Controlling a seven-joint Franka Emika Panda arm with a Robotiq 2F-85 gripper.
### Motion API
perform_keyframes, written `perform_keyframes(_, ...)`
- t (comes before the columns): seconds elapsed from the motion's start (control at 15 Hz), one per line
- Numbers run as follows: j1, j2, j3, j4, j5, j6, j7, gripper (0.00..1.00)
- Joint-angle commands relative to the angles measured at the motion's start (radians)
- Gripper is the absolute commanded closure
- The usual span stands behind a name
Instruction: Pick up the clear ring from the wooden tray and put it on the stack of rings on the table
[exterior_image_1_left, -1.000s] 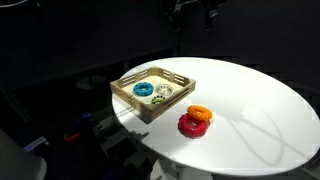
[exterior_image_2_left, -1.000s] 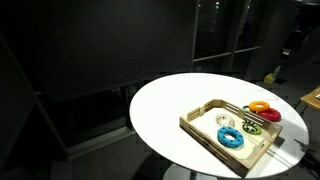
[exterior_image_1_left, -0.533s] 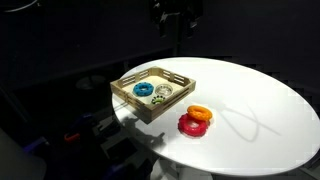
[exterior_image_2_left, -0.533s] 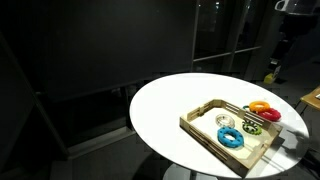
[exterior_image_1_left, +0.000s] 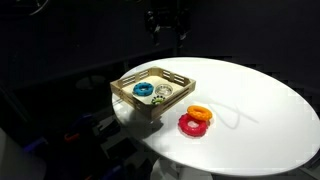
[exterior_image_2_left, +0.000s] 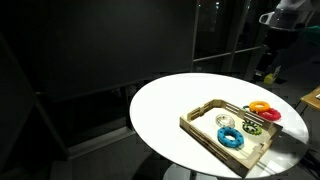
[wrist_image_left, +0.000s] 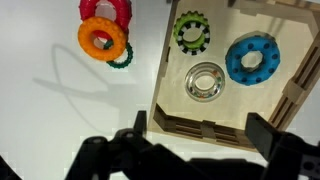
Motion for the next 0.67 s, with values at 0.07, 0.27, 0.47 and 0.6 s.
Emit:
perform_keyframes(0.07, 0.0, 0.066, 0.018, 0.005, 0.023, 0.068, -0.025, 0.0)
perform_keyframes(0.27, -0.004, 0.119, 0.038, 0.014, -0.02, 0.071, 0.027, 0.0)
perform_keyframes(0.47, -0.004, 0.161, 0.051, 0.021, -0.051, 0.071, 0.056, 0.0)
perform_keyframes(0.6, -0.003, 0.189, 0.056, 0.029, -0.089, 0.072, 0.081, 0.0)
